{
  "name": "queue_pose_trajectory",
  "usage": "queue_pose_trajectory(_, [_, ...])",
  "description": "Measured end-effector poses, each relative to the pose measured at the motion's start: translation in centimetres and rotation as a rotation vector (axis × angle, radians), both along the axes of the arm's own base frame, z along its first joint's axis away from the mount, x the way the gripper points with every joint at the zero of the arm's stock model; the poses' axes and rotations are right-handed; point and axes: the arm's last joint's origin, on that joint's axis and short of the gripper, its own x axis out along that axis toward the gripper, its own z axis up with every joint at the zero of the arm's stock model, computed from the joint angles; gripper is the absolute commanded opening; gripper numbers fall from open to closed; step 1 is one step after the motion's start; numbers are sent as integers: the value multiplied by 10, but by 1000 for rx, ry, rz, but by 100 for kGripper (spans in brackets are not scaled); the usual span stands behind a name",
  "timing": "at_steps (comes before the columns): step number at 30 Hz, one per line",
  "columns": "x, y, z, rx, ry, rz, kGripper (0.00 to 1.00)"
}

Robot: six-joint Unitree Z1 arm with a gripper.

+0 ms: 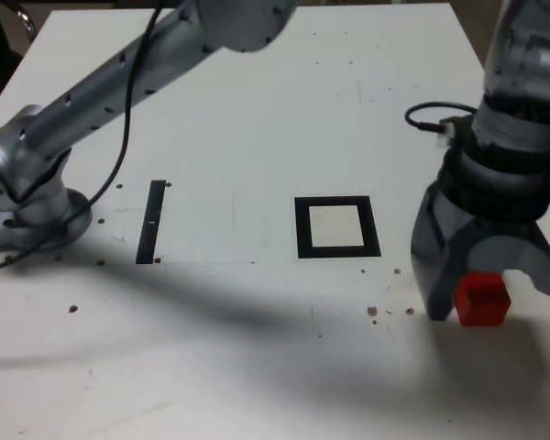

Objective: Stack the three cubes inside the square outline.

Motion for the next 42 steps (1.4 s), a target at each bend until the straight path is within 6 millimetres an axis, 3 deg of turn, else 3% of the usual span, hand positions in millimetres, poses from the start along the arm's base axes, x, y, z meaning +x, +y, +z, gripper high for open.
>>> queue_pose_trajectory(16, [16, -6, -27, -13, 13, 9, 90])
queue_pose_trajectory(24, [22, 0, -40, -15, 28, 20, 71])
queue_pose_trajectory(33, [24, 1, -40, -12, 19, 20, 35])
queue_pose_trajectory(42, [25, 1, -39, -8, 8, 15, 32])
